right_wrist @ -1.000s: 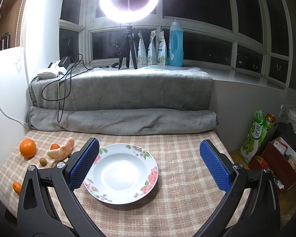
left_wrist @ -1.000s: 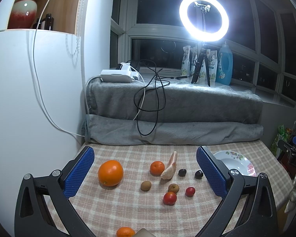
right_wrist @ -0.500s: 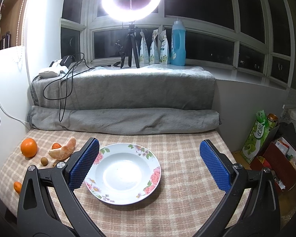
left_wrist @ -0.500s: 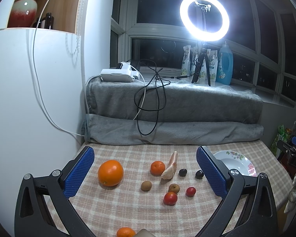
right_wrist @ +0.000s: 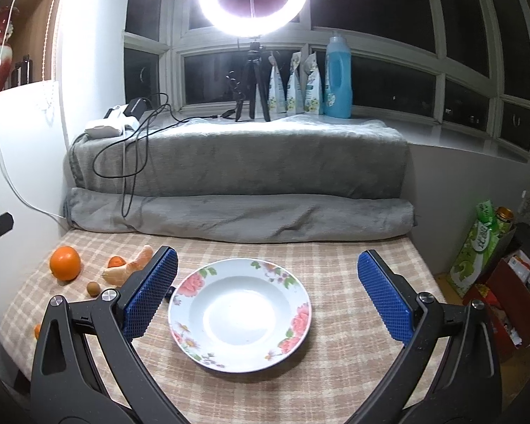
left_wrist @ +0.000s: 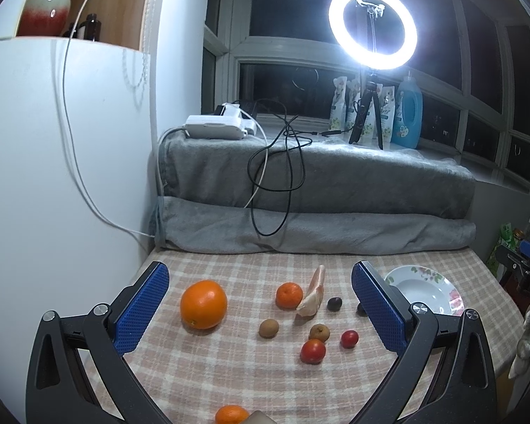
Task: Organize fruits
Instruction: 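Move the right tool toward the large orange with fingers open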
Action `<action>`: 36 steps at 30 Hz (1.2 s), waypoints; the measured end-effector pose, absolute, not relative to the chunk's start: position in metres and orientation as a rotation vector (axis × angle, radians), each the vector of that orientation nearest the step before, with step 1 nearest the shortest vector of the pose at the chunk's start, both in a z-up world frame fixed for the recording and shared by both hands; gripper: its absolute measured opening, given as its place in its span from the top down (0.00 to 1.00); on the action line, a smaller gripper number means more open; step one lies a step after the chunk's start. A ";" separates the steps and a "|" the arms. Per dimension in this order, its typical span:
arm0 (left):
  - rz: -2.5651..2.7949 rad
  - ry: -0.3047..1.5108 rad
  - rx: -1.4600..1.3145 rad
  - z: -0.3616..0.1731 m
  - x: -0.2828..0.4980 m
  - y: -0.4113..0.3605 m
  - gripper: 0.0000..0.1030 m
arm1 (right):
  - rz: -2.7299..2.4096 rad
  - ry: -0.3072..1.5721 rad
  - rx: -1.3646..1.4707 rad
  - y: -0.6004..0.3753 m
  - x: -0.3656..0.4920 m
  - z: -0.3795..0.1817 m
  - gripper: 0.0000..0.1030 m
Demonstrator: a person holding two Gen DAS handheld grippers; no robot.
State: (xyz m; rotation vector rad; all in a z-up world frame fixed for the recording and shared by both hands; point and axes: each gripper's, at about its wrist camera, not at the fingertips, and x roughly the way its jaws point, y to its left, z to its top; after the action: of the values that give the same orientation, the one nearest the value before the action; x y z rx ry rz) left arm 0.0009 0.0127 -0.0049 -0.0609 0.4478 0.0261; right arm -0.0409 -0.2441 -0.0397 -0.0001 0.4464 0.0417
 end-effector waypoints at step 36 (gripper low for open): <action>0.050 0.676 -0.279 -0.084 0.024 0.103 0.19 | 0.568 0.683 -0.140 -0.082 0.061 -0.071 0.00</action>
State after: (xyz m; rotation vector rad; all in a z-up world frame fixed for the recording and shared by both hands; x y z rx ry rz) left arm 0.0237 0.1032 -0.0845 -0.2790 0.6761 0.0504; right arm 0.0613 -0.0821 -0.0710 -0.1396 0.6831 0.5677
